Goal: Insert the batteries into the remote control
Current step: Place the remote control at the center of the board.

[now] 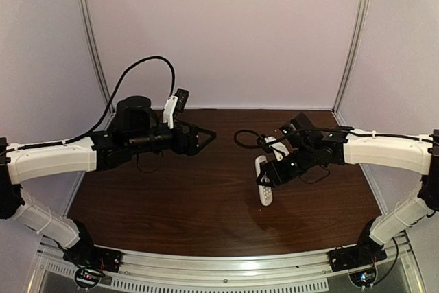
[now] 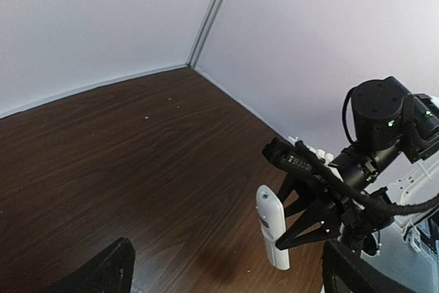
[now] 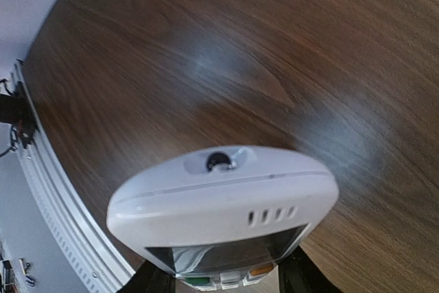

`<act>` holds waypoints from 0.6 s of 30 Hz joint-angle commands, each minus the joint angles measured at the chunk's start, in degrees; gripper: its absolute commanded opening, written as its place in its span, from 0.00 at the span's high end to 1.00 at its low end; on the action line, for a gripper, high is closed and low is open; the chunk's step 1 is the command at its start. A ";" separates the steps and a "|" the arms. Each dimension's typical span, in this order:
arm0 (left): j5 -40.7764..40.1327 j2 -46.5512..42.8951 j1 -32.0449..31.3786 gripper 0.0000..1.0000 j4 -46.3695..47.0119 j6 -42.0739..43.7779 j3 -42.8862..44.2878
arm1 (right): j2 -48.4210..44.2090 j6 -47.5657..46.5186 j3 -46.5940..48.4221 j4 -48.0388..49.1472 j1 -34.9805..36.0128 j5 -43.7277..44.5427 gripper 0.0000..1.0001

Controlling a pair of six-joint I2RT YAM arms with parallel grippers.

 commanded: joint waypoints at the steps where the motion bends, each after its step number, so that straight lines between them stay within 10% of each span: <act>1: -8.20 -1.22 0.49 0.03 -8.37 2.15 -1.56 | 4.65 -3.39 3.62 -13.97 0.89 9.96 0.80; 18: -12.96 -5.47 0.49 0.03 -7.86 0.96 -10.47 | 24.91 -7.40 16.09 -27.63 5.20 17.60 0.78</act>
